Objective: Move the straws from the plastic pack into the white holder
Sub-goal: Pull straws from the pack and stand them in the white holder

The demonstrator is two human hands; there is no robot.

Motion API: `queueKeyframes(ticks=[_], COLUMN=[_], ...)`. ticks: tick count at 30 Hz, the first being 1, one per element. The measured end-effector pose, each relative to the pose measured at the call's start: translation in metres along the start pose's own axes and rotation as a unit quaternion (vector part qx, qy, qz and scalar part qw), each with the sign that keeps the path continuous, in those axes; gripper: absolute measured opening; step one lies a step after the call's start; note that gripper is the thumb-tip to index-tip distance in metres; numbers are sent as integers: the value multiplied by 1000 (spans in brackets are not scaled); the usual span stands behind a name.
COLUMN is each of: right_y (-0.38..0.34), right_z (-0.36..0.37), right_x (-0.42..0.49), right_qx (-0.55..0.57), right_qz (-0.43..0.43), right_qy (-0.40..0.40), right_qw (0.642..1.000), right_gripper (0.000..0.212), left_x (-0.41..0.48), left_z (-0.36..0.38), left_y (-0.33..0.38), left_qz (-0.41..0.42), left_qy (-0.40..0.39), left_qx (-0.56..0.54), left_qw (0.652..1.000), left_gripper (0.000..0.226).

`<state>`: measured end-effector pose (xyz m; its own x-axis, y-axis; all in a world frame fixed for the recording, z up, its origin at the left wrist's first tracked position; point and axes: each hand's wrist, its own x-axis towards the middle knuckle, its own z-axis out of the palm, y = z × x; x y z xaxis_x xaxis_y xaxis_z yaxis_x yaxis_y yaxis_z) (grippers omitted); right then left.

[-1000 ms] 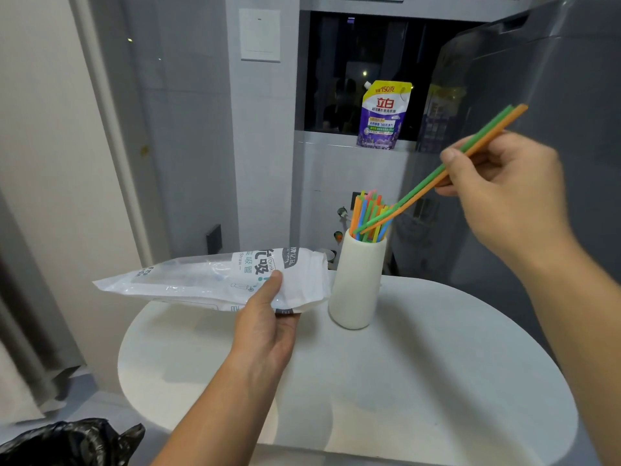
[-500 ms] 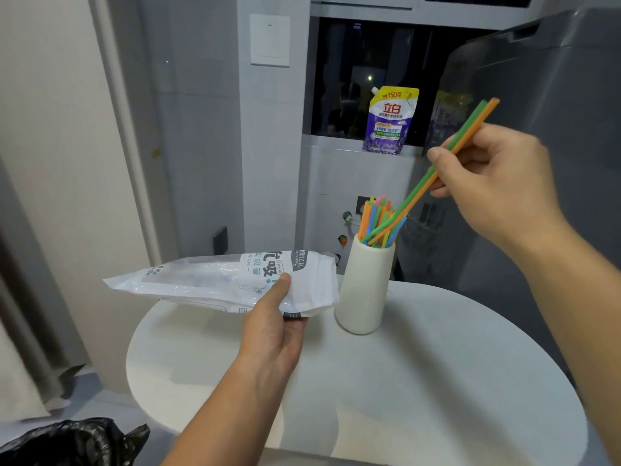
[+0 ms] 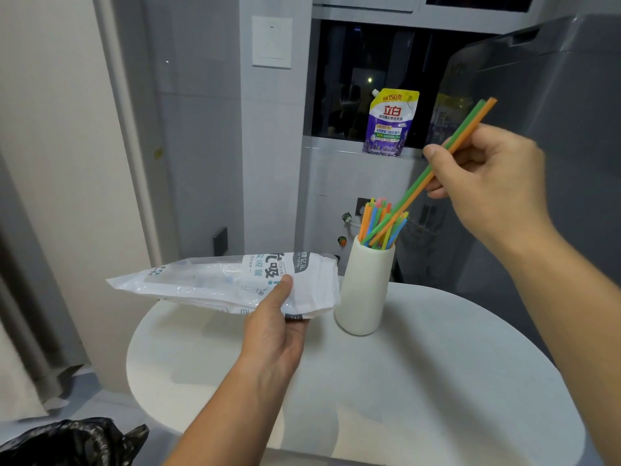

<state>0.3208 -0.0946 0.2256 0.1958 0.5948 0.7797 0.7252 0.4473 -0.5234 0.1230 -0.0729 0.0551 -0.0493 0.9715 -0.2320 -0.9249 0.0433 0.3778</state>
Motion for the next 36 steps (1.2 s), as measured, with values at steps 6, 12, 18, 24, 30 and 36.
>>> queueKeyframes(ticks=[6, 12, 18, 24, 30, 36], right_y=[-5, -9, -8, 8, 34, 54], right_z=[9, 15, 26, 42, 62, 78], right_x=[1, 3, 11, 19, 21, 9], right_qx=[-31, -47, -61, -52, -91, -182], right_qz=[-22, -32, -29, 37, 97, 120], right_qy=[1, -5, -11, -28, -74, -147], right_qw=[999, 998, 998, 998, 988, 965], right_gripper=[29, 29, 34, 32, 30, 37], left_x=[0, 2, 0, 0, 0, 0], left_z=[0, 0, 0, 0, 0, 1], left_y=[0, 2, 1, 2, 2, 1], left_qz=[0, 0, -1, -6, -10, -10], left_qy=[-5, -8, -7, -7, -8, -9], left_qx=[-3, -4, -6, -5, -1, 0], left_qw=[1000, 1000, 1000, 1000, 1000, 1000], left_gripper=[48, 48, 48, 48, 47, 47])
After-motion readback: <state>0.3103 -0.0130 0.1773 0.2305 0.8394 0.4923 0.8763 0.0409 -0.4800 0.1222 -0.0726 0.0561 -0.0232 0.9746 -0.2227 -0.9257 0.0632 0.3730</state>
